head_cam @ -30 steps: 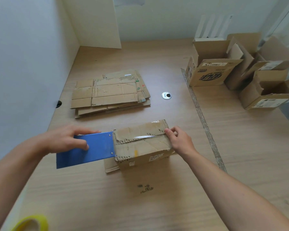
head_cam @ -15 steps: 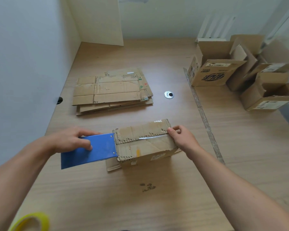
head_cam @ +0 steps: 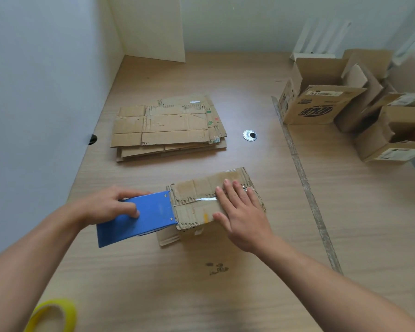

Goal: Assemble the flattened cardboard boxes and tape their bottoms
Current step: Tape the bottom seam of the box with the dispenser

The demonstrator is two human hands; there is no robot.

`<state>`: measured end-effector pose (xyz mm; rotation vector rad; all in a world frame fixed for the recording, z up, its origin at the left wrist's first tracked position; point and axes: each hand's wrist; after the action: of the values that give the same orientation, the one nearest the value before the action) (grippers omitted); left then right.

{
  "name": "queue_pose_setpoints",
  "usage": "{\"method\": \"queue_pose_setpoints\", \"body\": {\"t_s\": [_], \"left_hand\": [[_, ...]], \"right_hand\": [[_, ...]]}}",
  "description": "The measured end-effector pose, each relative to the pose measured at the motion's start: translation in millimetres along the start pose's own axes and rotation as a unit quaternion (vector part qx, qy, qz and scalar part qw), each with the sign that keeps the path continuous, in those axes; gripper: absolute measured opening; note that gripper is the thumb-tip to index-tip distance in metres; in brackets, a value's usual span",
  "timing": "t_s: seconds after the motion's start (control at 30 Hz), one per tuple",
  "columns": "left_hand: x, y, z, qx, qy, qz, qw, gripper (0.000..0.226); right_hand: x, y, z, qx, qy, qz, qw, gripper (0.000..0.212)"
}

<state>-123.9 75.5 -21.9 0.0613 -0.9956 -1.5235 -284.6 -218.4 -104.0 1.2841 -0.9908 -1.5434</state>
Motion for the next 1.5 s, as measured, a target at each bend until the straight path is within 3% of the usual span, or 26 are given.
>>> {"method": "queue_pose_setpoints", "body": {"t_s": [0.17, 0.27, 0.5, 1.0, 1.5], "left_hand": [[-0.9, -7.3, 0.9, -0.005, 0.01, 0.02, 1.0, 0.053], [3.0, -15.1, -0.9, -0.01, -0.005, 0.031, 0.999, 0.053], [-3.0, -32.6, 1.8, 0.01, -0.01, 0.086, 0.996, 0.053], [-21.7, -61.8, 31.3, 0.034, -0.003, 0.179, 0.983, 0.056], [-34.9, -64.5, 39.3, -0.004, 0.017, 0.221, 0.975, 0.054]], "right_hand": [[-16.5, 4.9, -0.5, 0.024, 0.009, 0.01, 1.0, 0.067], [-28.6, 0.1, -1.2, 0.001, 0.049, 0.0, 0.999, 0.069], [-29.4, -2.1, -4.0, -0.023, 0.04, 0.003, 0.999, 0.076], [-16.3, -9.1, -17.3, 0.007, 0.056, -0.015, 0.998, 0.052], [-18.8, -4.3, -16.8, -0.01, 0.068, -0.007, 0.998, 0.053]]}}
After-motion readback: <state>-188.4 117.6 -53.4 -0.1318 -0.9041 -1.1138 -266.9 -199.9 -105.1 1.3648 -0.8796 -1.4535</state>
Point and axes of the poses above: each hand's wrist, its own z-axis away from the middle knuckle, its own y-axis out of the back of the hand, x = y × z, and after that the axes turned 10 degrees about -z, right-handed
